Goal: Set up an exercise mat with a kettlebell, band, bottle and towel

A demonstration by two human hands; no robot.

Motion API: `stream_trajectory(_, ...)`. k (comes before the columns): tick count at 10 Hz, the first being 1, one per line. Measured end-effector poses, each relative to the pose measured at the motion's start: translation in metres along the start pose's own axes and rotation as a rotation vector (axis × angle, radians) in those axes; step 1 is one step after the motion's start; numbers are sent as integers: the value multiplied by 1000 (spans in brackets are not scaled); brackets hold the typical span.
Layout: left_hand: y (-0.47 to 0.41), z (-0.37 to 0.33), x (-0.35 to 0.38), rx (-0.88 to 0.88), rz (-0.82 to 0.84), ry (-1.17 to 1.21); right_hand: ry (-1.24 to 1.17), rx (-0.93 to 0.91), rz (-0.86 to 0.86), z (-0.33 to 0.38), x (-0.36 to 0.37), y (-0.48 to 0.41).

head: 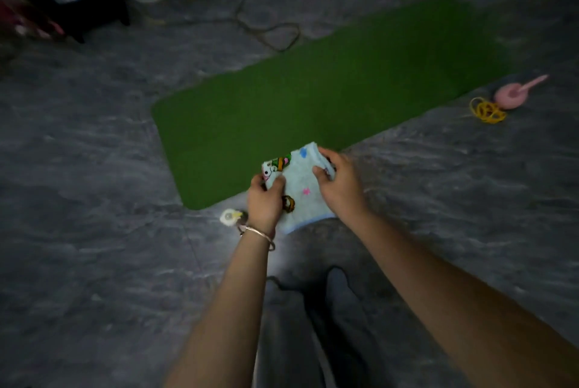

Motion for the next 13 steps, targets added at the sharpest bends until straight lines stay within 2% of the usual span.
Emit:
stream_trajectory(1, -24, 37, 14, -52, -48, -16, 27, 2, 36, -41, 28, -15)
stream_trajectory(3, -122, 162, 53, -139, -66, -44, 97, 21, 126, -170, 134, -58)
stream_trajectory(6, -274, 341, 85, -129, -228, -94, 144, -25, 259, -336, 311, -113)
stream_trajectory(8, -337, 409, 78, -139, -315, -95, 166, -63, 346, -387, 394, -131)
stream_trajectory(11, -376, 460, 76, -230, -324, -203, 295, -16, 414, -429, 446, -139)
stream_trajectory(12, -373, 454, 81, -177, -297, -254, 313, -66, 421, -429, 440, -140)
stream_trajectory(13, -360, 434, 83, -188, -316, -249, 297, -33, 412, -421, 428, -143)
Point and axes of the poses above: each hand's wrist, its own y-axis away from the middle knuckle, its own x-axis out of the palm, z = x × y, the point moved 7 cm from there along -y, towards the middle knuckle, and after that the axes turned 8 degrees about -z, right-handed, at the moved point
